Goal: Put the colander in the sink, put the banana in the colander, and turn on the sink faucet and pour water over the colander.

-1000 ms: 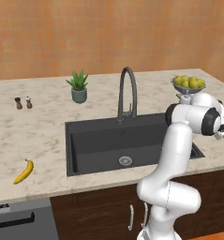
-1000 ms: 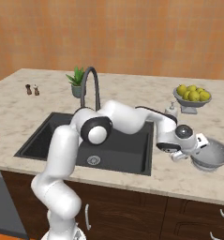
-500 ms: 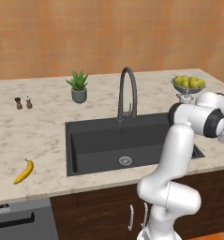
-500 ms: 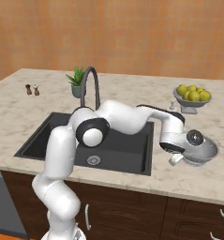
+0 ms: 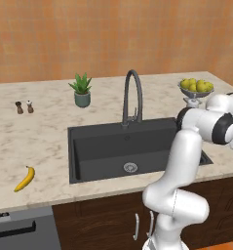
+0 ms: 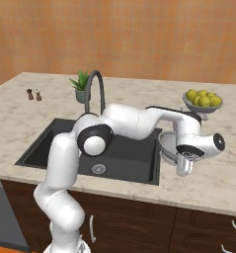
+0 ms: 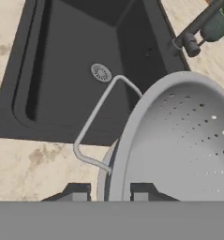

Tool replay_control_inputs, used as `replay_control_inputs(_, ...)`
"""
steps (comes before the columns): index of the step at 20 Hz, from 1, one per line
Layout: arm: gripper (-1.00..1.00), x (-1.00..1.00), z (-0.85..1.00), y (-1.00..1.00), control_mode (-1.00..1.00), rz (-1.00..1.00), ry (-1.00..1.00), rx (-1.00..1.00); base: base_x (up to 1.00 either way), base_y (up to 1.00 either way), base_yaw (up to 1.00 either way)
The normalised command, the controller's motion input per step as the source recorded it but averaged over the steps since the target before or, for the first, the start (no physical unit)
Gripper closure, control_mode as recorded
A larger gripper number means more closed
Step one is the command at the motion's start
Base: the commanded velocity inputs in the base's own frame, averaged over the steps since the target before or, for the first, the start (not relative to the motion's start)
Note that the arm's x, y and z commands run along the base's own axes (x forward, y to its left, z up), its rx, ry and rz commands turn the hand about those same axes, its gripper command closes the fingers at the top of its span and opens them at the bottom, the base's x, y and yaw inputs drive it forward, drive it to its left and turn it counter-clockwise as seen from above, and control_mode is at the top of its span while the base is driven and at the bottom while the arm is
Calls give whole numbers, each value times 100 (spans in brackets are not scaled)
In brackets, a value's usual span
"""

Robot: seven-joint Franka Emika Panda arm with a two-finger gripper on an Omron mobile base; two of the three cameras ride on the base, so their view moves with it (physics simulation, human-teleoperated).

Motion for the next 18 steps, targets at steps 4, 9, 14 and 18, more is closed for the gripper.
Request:
replay_control_inputs(4,100,4,16,88,-100,63,-4,0,0,0,0)
replay_control_inputs(9,100,0,1,99,-100,51,-13,-4,0,0,0)
replay_control_inputs(14,100,0,0,100,-100,33,-27,-13,0,0,0)
replay_control_inputs(18,100,1,0,100,-100,26,-33,-16,0,0,0)
